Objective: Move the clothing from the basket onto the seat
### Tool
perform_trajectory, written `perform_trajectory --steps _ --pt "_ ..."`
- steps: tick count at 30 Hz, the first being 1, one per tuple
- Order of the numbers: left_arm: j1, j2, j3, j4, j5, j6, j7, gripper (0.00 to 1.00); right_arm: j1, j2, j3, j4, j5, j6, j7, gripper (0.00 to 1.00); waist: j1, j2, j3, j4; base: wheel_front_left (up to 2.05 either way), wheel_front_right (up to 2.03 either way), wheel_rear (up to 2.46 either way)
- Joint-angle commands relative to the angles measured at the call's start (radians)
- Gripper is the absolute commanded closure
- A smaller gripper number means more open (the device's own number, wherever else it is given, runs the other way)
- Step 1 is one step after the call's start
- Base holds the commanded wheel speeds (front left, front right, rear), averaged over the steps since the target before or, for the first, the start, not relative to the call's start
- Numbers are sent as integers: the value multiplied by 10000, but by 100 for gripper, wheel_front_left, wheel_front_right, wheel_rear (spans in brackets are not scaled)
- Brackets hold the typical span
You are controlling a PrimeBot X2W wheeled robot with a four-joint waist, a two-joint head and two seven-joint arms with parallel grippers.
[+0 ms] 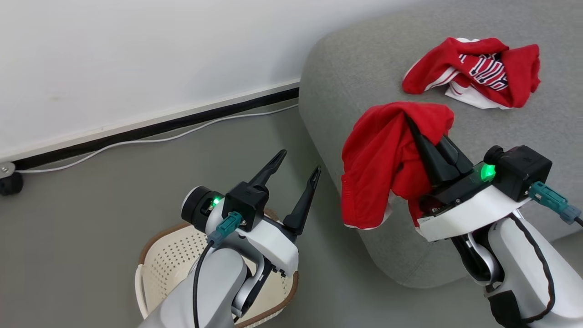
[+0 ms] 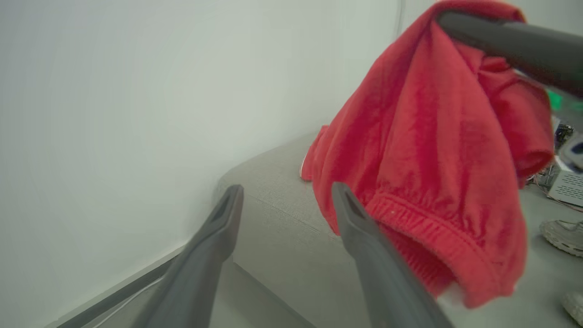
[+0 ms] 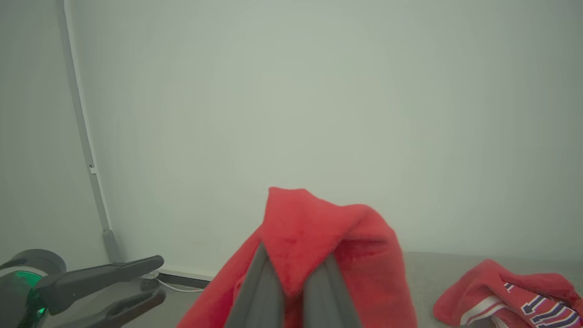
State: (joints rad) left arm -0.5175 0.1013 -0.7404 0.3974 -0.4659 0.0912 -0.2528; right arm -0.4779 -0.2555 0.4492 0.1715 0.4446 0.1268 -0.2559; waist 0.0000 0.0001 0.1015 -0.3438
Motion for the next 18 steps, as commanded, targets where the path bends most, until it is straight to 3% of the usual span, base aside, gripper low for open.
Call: perform_trajectory --steps 1,18 --pt "-101 41 369 -244 140 -95 -88 0 78 -63 -37 -332 106 39 -59 100 0 -1 -7 -306 0 0 0" --pt "456 -292 806 -114 671 -574 -89 0 506 -387 -976 -993 155 39 -59 100 0 -1 187 -1572 0 0 0"
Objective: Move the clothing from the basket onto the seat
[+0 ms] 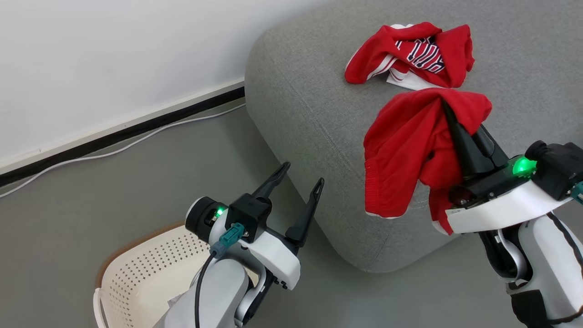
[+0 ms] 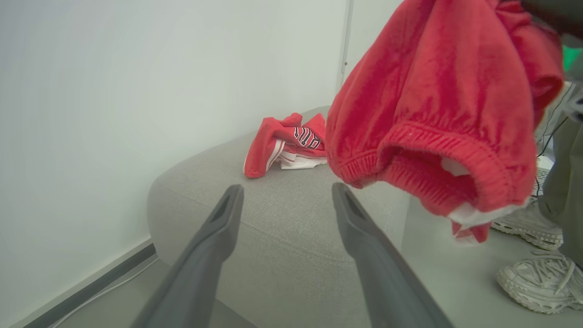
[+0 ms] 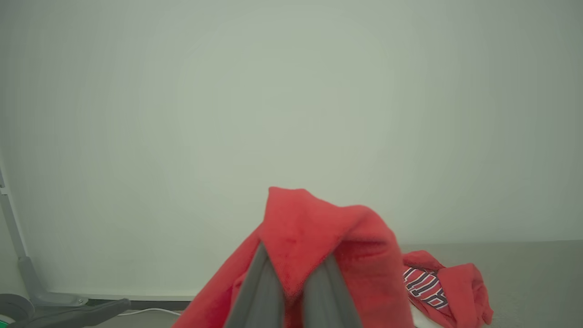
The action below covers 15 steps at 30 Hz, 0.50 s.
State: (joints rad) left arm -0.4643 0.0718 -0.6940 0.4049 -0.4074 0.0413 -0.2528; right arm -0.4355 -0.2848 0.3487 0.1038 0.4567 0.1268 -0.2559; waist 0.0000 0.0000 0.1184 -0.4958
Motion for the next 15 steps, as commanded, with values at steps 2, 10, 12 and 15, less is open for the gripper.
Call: perform_trajectory --steps 2,10,12,15 --pt "-43 -32 397 -164 140 -121 -89 0 119 -133 -61 -376 25 39 -59 100 0 0 43 -127 0 0 0" --pt "-27 -138 526 -73 399 -234 -89 0 153 -369 -478 -615 -40 39 -59 100 0 0 286 -291 0 0 0" --pt "-41 -157 535 -45 446 -267 -89 0 117 -427 -694 -660 -54 39 -59 100 0 0 360 -313 0 0 0" --pt "-94 -180 516 9 502 -322 -89 0 -9 -563 -969 -702 -105 39 -59 100 0 0 497 -330 0 0 0"
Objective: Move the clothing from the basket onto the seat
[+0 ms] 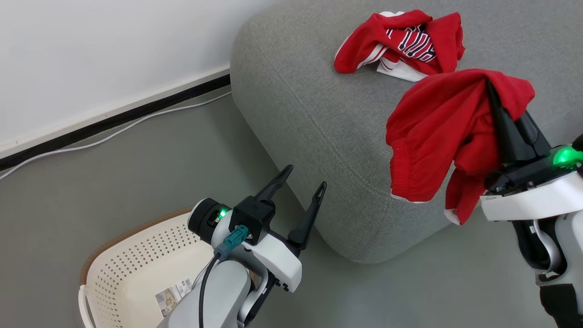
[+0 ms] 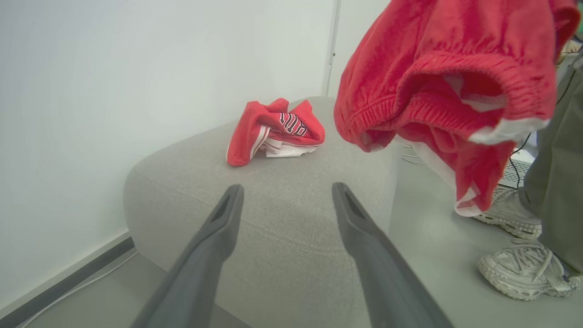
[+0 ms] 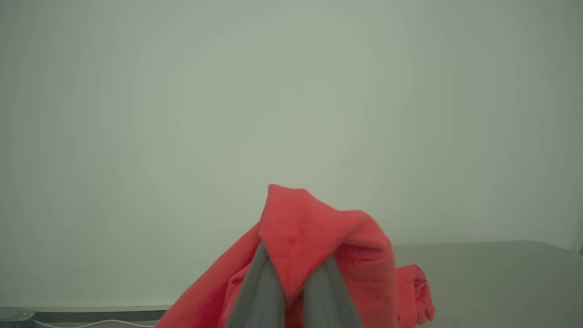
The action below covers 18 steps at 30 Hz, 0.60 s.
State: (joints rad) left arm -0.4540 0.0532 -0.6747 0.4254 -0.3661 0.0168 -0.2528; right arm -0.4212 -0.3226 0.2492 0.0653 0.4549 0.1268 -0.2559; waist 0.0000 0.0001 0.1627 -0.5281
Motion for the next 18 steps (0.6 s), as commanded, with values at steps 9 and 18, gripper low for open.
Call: perform_trajectory --steps 9,18 --pt "-496 -25 -23 -69 105 -161 -89 0 -1149 -1028 -582 -225 -370 39 -59 100 0 -1 579 144 0 0 0" --pt "-777 -28 -671 176 -199 -19 -89 0 -2760 -1830 -1327 829 -873 39 -59 100 0 -1 1176 80 0 0 0"
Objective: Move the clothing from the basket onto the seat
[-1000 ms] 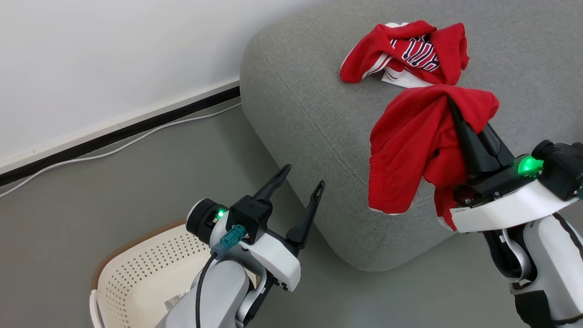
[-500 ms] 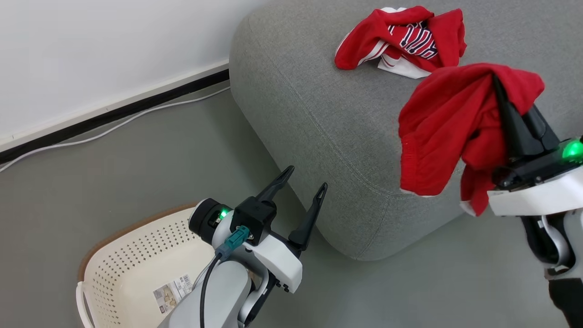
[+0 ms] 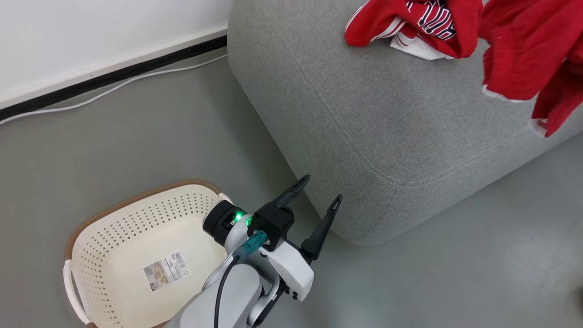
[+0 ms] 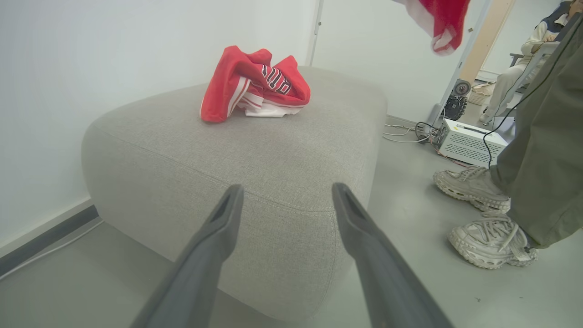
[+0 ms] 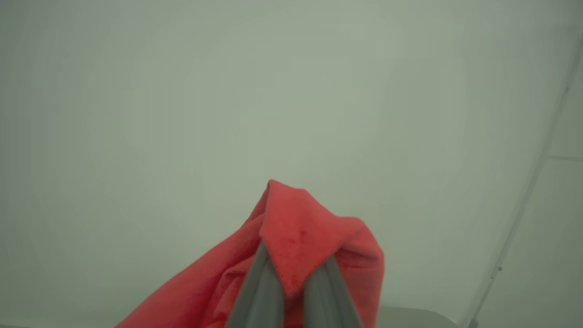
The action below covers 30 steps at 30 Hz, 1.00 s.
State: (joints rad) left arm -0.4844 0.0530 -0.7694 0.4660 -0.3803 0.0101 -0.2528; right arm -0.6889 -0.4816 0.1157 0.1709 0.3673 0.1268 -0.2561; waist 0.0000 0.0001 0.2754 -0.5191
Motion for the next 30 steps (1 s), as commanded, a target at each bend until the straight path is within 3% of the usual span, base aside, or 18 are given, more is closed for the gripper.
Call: perform_trajectory --steps 1,14,30 --pt "-540 -26 220 -209 -75 72 -89 0 -250 -322 -43 -109 -61 39 -57 100 0 -1 130 -3 0 0 0" --pt "-1472 -27 -744 88 -531 383 -89 0 -2100 -1023 -889 1710 -368 39 -57 100 0 -1 1520 318 0 0 0" --pt "-2368 -27 -1963 236 -929 989 -89 0 -4448 -2624 -1708 4885 -1377 39 -57 100 0 -1 3281 1549 0 0 0"
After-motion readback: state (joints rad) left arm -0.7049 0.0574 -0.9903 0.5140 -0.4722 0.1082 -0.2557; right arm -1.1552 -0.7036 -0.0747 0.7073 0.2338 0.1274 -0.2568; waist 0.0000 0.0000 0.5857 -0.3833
